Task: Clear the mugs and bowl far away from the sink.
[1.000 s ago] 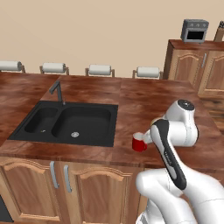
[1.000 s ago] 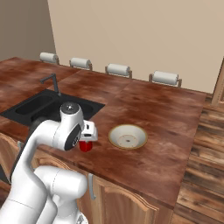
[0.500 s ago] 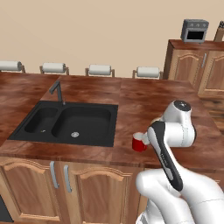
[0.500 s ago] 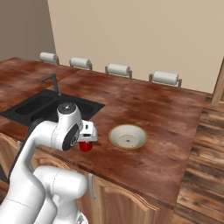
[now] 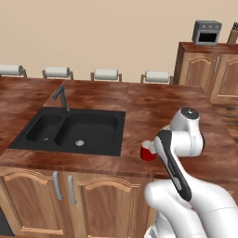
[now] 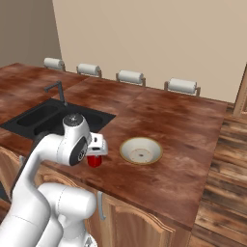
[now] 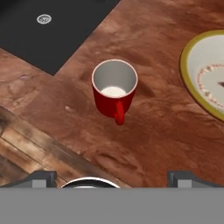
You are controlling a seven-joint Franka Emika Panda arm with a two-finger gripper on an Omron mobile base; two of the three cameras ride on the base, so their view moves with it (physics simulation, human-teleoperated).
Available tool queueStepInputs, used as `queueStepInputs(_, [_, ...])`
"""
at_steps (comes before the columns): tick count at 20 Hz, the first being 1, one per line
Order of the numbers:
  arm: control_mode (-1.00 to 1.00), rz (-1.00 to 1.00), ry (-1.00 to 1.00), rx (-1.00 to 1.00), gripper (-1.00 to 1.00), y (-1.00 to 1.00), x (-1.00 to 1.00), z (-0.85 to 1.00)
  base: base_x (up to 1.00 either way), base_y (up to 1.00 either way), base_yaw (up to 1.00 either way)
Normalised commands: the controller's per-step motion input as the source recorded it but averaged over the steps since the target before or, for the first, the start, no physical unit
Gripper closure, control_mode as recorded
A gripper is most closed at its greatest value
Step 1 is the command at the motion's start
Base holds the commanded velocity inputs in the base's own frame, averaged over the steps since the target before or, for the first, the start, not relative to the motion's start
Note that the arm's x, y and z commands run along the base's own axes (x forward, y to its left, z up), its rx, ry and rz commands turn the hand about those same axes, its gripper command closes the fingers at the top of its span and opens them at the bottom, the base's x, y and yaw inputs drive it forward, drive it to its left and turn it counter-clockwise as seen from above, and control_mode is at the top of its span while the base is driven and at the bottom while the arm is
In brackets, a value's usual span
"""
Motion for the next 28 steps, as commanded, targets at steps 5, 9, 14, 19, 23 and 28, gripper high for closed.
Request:
queueStepInputs(5, [-1.00,0.00,0.00,0.00,-1.00,0.00,0.18,-0.17,0.00,0.00,0.00])
queueStepInputs(9, [-1.00,0.00,0.01,0.00,-1.00,0.00,0.18,-0.18,0.00,0.00,0.00])
queueStepInputs(14, [-1.00,0.00,0.01,0.00,-1.00,0.00,0.17,-0.19,0.00,0.00,0.00])
queueStepInputs(19, [-1.00,0.00,0.03,0.00,-1.00,0.00,0.17,-0.24,0.00,0.00,0.00])
queueStepInputs(23, [-1.00,0.00,0.05,0.01,-1.00,0.00,0.19,-0.25,0.00,0.00,0.00])
queueStepInputs(28, [-1.00,0.00,0.06,0.03,-1.00,0.00,0.22,-0.26,0.00,0.00,0.00])
